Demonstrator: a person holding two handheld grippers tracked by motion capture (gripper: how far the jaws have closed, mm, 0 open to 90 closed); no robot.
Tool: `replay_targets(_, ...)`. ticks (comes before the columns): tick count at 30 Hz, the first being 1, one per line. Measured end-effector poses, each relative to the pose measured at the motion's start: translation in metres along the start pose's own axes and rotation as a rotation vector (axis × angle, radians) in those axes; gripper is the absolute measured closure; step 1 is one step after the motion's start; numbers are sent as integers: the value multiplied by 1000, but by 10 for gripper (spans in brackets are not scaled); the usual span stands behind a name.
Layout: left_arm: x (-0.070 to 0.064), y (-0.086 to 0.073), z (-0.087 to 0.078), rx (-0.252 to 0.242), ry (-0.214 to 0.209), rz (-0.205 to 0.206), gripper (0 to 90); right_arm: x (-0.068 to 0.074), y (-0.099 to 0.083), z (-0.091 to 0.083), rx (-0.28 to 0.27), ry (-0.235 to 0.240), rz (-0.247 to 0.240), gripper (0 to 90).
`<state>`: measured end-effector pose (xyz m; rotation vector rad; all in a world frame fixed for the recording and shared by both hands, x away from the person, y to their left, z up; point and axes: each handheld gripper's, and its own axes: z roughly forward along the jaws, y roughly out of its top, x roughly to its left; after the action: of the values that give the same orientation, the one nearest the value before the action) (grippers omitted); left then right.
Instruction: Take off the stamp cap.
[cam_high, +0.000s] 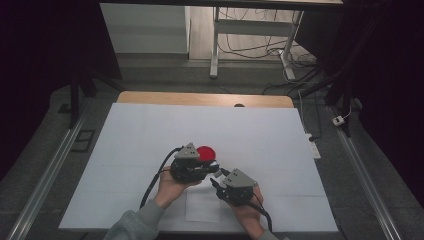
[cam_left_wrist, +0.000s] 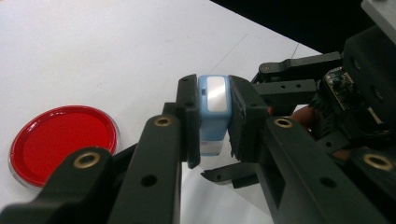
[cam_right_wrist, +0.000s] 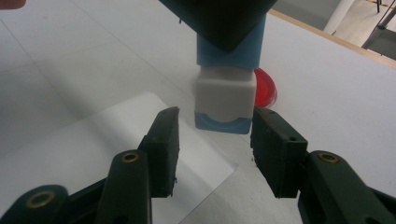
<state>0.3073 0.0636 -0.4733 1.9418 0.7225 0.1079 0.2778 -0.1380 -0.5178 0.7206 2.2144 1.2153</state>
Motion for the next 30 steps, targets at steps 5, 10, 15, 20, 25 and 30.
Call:
replay_targets(5, 0, 0, 0, -3, -5, -5, 750, -1, 1, 0, 2, -10, 5, 562)
replay_targets(10, 0, 0, 0, -7, -3, -8, 750, -2, 1, 0, -1, -17, 15, 597)
replay_targets(15, 0, -1, 0, -6, -1, -8, 750, -1, 1, 0, 0, -17, 12, 618)
replay_targets(20, 0, -1, 0, -8, 2, -8, 750, -1, 1, 1, -2, -20, 10, 635)
replay_targets(25, 0, -1, 1, -3, 7, -6, 750, 0, 1, 2, 6, -21, 6, 638)
replay_targets(30, 0, -1, 1, 2, 7, -7, 750, 0, 1, 3, 5, -22, 2, 635)
